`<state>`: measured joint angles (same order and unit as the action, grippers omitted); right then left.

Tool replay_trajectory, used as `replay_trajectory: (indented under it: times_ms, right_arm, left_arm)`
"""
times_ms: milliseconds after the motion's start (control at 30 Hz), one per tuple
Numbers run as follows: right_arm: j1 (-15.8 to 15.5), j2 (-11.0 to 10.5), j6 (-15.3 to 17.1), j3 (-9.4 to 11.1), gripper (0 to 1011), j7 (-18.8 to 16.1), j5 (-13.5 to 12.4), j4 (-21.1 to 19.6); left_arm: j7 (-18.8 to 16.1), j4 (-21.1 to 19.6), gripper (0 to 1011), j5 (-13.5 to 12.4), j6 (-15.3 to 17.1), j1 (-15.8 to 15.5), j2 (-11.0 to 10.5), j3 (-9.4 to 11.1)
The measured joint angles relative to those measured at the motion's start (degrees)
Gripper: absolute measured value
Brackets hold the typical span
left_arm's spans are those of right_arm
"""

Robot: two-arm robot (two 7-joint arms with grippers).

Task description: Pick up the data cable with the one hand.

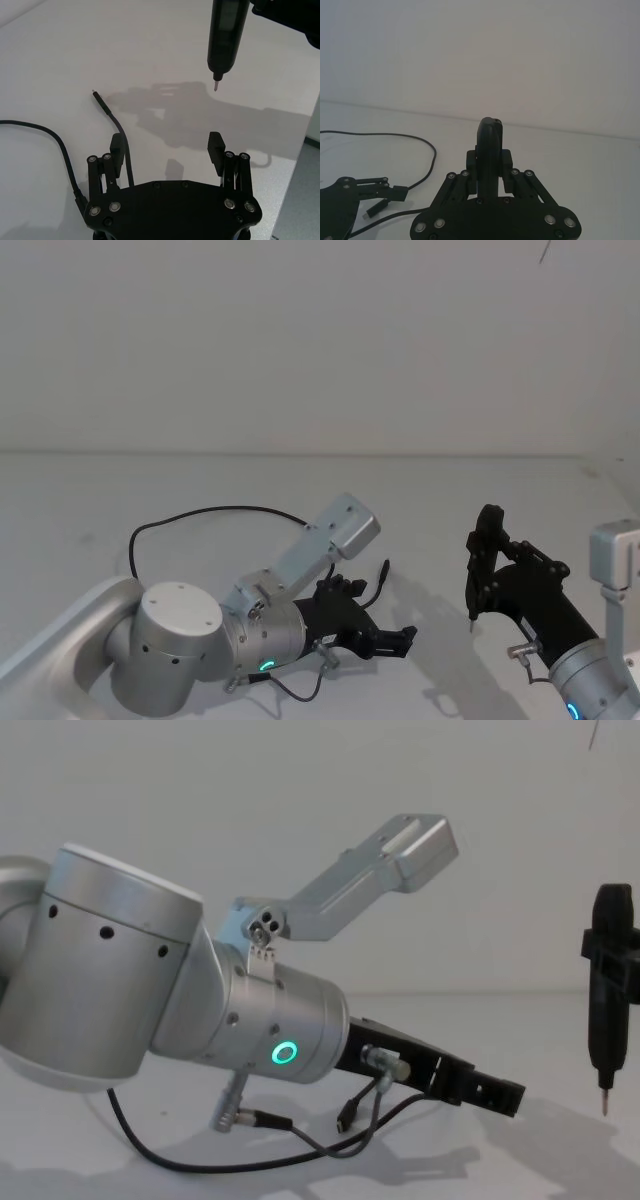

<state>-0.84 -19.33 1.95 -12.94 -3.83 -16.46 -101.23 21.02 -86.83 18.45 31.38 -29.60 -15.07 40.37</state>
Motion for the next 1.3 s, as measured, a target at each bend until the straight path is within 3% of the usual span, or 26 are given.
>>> replay_trajectory:
  times_ms: [467, 1200, 1300]
  right_arm:
    - [0.0, 0.0, 0.0, 0.0, 279, 0.0, 0.0, 0.0]
    - [0.0, 0.0, 0.0, 0.0, 279, 0.0, 0.0, 0.0]
    - [0.0, 0.0, 0.0, 0.0, 279, 0.0, 0.0, 0.0]
  left_arm:
    - [-0.3, -1.8, 1001, -1.4, 2.8, 0.8, -0.6, 0.8]
    - [-3.7, -4.0, 1001, -3.1, 3.9, 4.1, -1.2, -1.1]
    - [-3.9, -4.0, 962, -3.3, 3.9, 4.3, -1.1, -1.2]
